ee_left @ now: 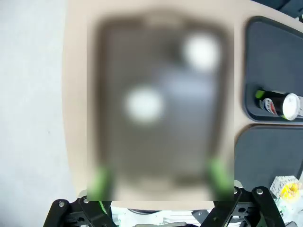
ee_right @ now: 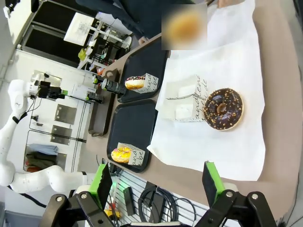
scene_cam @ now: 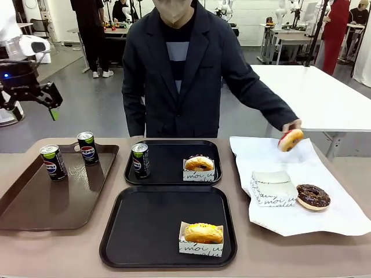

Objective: Set up donuts and drinks on trays.
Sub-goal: Pick up one Pepsi coke from the Handle tray and place it on the Flat Tray without a Pepsi coke.

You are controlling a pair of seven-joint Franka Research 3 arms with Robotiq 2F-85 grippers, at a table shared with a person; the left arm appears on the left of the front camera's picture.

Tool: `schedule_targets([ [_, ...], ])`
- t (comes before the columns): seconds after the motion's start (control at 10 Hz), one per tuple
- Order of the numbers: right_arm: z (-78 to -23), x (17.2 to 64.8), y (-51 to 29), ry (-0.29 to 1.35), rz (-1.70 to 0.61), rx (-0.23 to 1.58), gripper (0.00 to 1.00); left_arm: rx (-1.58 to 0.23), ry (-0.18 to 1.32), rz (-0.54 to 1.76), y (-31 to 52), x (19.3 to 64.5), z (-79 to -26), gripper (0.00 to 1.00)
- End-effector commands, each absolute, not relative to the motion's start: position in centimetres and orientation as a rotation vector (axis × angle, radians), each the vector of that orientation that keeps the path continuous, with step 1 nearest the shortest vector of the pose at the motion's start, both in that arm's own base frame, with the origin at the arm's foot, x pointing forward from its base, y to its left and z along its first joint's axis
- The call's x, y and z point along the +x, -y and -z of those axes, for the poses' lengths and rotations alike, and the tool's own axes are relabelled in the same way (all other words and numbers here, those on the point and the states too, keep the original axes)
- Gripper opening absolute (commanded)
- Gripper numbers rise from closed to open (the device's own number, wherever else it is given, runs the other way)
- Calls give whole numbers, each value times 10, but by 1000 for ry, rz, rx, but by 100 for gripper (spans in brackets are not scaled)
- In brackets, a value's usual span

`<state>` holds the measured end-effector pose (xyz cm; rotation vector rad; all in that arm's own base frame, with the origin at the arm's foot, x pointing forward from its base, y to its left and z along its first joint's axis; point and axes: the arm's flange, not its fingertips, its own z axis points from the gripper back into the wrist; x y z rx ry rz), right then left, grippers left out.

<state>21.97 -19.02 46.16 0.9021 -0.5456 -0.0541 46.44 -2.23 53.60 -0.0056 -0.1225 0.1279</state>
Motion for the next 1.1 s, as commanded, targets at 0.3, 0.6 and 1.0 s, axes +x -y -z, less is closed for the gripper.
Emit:
schedule_targets([
  [0.3, -459, 221, 192, 552, 44, 912, 100, -20, 103, -158, 10, 471, -524, 100],
  [0.6, -459, 221, 192, 552, 44, 912, 100, -20, 103, -158, 10, 471, -524, 100],
  [1.0, -459, 221, 192, 552, 44, 912, 100, 20, 110, -155, 10, 479, -504, 100],
])
